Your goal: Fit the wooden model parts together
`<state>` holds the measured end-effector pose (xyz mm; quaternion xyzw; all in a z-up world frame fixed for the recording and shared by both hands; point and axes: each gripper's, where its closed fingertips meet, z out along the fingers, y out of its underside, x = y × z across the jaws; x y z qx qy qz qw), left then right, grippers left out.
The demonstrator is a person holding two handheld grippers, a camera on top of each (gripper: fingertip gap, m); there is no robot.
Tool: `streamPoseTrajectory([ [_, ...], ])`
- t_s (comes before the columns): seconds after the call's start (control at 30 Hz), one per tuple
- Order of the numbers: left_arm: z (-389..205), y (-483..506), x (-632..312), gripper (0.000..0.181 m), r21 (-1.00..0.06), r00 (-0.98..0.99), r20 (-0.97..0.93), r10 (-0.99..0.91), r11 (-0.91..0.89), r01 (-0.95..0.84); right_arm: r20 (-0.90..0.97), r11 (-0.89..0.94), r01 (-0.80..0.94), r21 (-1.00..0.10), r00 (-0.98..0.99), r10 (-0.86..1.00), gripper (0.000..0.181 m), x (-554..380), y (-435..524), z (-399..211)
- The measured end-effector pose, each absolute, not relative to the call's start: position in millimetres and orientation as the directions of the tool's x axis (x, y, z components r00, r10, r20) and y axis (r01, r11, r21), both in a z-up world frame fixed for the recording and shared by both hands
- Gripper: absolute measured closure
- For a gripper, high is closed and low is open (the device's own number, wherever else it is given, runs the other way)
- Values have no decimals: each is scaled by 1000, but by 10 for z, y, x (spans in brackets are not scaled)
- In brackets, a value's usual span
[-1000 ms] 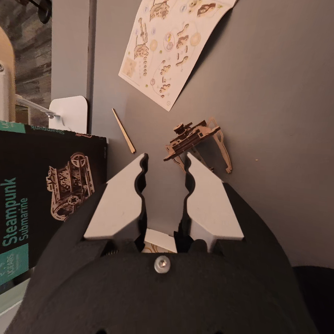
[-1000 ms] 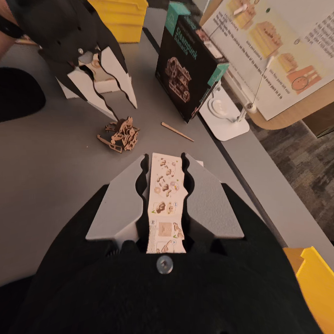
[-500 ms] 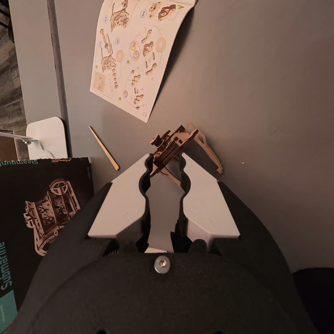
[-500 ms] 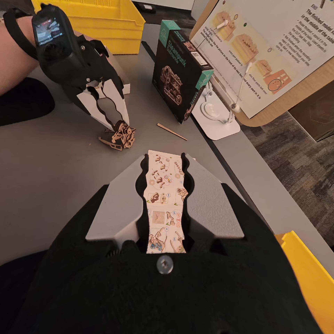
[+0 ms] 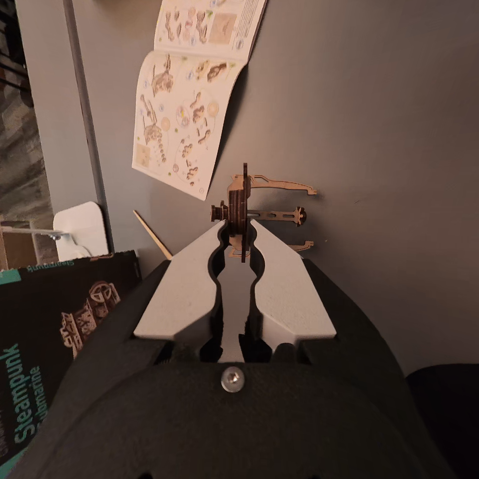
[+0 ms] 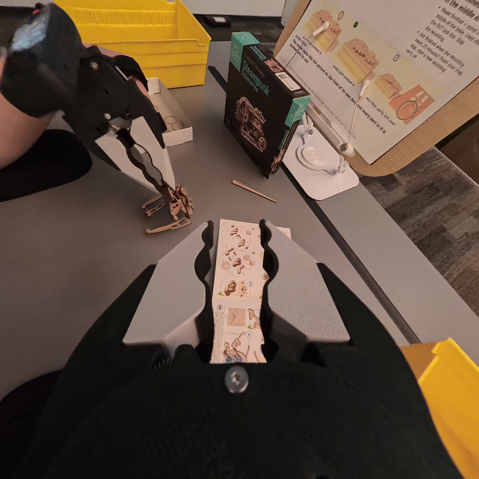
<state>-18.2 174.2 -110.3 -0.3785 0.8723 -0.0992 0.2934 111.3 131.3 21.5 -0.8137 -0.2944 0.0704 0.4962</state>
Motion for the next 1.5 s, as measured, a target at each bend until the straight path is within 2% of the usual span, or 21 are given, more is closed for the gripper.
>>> streamPoseTrajectory([
  [0.13, -914, 1553, -155, 170, -522, -559, -397, -728, 680, -515, 84, -363, 395, -844, 766, 637, 146, 966, 1356, -10],
  [0.27, -613, 1486, -125, 170, -657, -514, -344, -785, 593, -466, -3, -335, 367, -868, 670, 742, 144, 781, 1422, -233],
  [0.43, -291, 1572, -114, 170, -779, -412, -240, -879, 427, -459, -136, -293, 191, -937, 572, 809, 143, 557, 1541, -227],
  [0.6, -64, 1541, -112, 170, -873, -411, -92, -907, 273, -405, 12, -114, 221, -968, 499, 866, 143, 408, 1516, -296],
  [0.77, 177, 1497, -119, 171, -932, -433, -80, -898, 221, -287, -12, -60, 98, -993, 434, 901, 139, 250, 1439, -101],
  [0.9, 269, 1497, -110, 171, -950, -428, -74, -900, 195, -244, 45, 0, 93, -996, 478, 877, 139, 130, 1490, -8],
  [0.93, 272, 1488, -113, 171, -951, -433, -72, -899, 193, -243, 58, 15, 91, -996, 487, 871, 141, 112, 1499, 13],
  [1.03, 300, 1478, -117, 171, -955, -437, -73, -897, 189, -228, 81, 37, 98, -994, 502, 861, 164, 93, 1512, 25],
  [1.1, 322, 1475, -119, 170, -960, -438, -72, -896, 182, -215, 76, 37, 88, -995, 502, 861, 165, 89, 1512, 38],
  [1.2, 340, 1558, -109, 165, -964, -397, -63, -915, 159, -214, 115, 75, 95, -993, 541, 833, 165, 110, 1548, 80],
  [1.27, 362, 1640, -123, 143, -967, -364, -42, -931, 130, -220, 184, 127, 136, -983, 609, 772, 165, 159, 1618, 122],
  [1.37, 430, 1790, -177, 126, -972, -304, -1, -953, 71, -222, 357, 244, 261, -934, 702, 616, 165, 235, 1698, 208],
  [1.5, 536, 1857, -256, 129, -974, -270, 63, -961, -1, -225, 606, 351, 503, -790, 726, 325, 165, 287, 1743, 306],
])
